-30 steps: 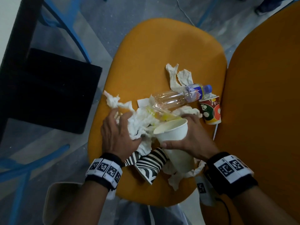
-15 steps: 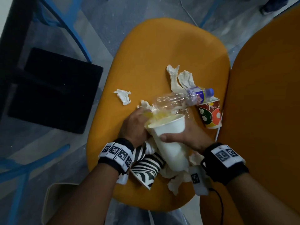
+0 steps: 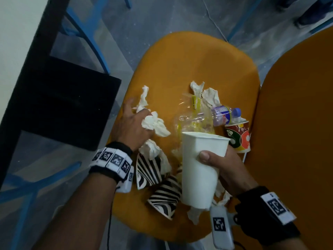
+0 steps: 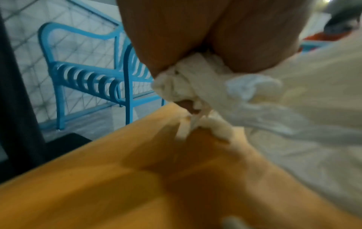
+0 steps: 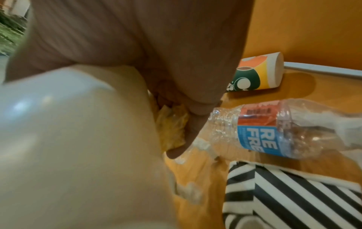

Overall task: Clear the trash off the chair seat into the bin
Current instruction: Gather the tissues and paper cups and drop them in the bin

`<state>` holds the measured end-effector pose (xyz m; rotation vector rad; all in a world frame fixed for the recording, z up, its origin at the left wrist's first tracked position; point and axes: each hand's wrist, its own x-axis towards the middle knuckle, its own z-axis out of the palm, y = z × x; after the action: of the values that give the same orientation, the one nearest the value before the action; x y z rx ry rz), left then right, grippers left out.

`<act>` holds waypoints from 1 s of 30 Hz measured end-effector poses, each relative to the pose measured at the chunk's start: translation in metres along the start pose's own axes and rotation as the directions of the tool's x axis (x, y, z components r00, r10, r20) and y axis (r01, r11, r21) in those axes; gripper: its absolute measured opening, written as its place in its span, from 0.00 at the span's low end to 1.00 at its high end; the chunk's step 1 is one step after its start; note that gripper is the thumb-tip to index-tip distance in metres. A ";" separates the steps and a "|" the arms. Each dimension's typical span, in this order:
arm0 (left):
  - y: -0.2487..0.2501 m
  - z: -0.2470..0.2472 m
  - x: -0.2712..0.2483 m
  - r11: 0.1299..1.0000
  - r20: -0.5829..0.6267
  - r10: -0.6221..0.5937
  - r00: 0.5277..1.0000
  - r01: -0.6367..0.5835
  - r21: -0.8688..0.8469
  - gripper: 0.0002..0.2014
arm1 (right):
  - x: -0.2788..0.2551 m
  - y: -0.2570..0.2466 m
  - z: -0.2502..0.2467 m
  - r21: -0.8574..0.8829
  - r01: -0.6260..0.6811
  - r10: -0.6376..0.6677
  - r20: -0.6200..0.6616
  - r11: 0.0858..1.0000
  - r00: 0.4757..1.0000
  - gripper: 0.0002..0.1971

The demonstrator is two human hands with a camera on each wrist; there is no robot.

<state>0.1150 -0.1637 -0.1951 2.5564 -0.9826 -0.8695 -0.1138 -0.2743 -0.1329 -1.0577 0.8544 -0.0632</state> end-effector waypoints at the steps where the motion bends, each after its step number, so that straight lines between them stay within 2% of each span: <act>1: -0.002 0.004 0.006 0.996 0.015 0.011 1.000 -0.012 0.091 0.21 | 0.004 -0.003 -0.003 -0.021 -0.003 0.003 -0.013 1.000 1.000 0.36; 4: -0.005 0.015 0.016 0.964 0.016 0.079 0.997 -0.081 0.253 0.21 | 0.018 -0.034 -0.022 -0.104 0.015 -0.018 -0.027 0.994 0.999 0.28; 8: -0.002 0.021 0.007 0.957 -0.048 0.205 0.978 -0.190 0.219 0.14 | 0.049 -0.105 -0.049 -0.297 0.079 -0.084 -0.002 0.951 0.997 0.22; 10: 0.001 0.013 -0.003 0.986 -0.095 0.167 0.981 -0.164 0.036 0.16 | 0.076 -0.126 -0.053 -0.427 0.064 -0.070 0.002 0.902 0.998 0.18; 12: 0.002 -0.004 -0.016 0.970 -0.146 0.055 0.988 -0.087 -0.225 0.25 | 0.106 -0.131 -0.052 -0.577 -0.018 0.011 -0.016 0.817 1.000 0.23; 14: 0.000 -0.022 -0.034 0.909 -0.099 -0.027 0.995 -0.017 -0.417 0.36 | 0.133 -0.125 -0.046 -0.737 -0.100 0.134 -0.013 0.669 0.991 0.28; 15: -0.004 -0.030 -0.045 0.892 -0.037 -0.028 0.999 0.008 -0.451 0.38 | 0.146 -0.120 -0.044 -0.803 -0.120 0.193 -0.006 0.584 0.981 0.30; 17: -0.013 -0.036 -0.068 0.910 0.153 0.020 0.988 0.045 -0.412 0.39 | 0.166 -0.108 -0.044 -0.881 -0.168 0.273 -0.047 0.441 0.961 0.38; 19: -0.023 -0.023 -0.087 0.960 0.347 0.029 0.937 0.070 -0.270 0.42 | 0.180 -0.099 -0.047 -0.906 -0.217 0.286 -0.114 0.363 0.952 0.50; 21: -0.030 0.003 -0.100 0.998 0.447 0.055 0.893 -0.039 -0.045 0.47 | 0.187 -0.095 -0.048 -0.908 -0.280 0.231 -0.214 0.310 0.949 0.60; 23: -0.032 0.028 -0.106 0.980 0.407 0.079 0.910 -0.145 0.134 0.49 | 0.191 -0.089 -0.048 -0.909 -0.323 0.163 -0.288 0.262 0.944 0.60; 26: -0.029 0.046 -0.104 0.973 0.348 0.054 0.936 -0.127 0.191 0.51 | 0.195 -0.084 -0.043 -0.888 -0.376 0.167 -0.342 0.265 0.925 0.59; 30: -0.023 0.051 -0.090 0.966 0.235 0.170 0.957 -0.209 0.154 0.35 | 0.200 -0.083 -0.038 -0.855 -0.378 0.242 -0.306 0.355 0.921 0.55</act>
<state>0.0423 -0.0875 -0.2054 2.4888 -1.4057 -1.0697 0.0273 -0.4319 -0.1927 -1.9137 1.2431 0.7830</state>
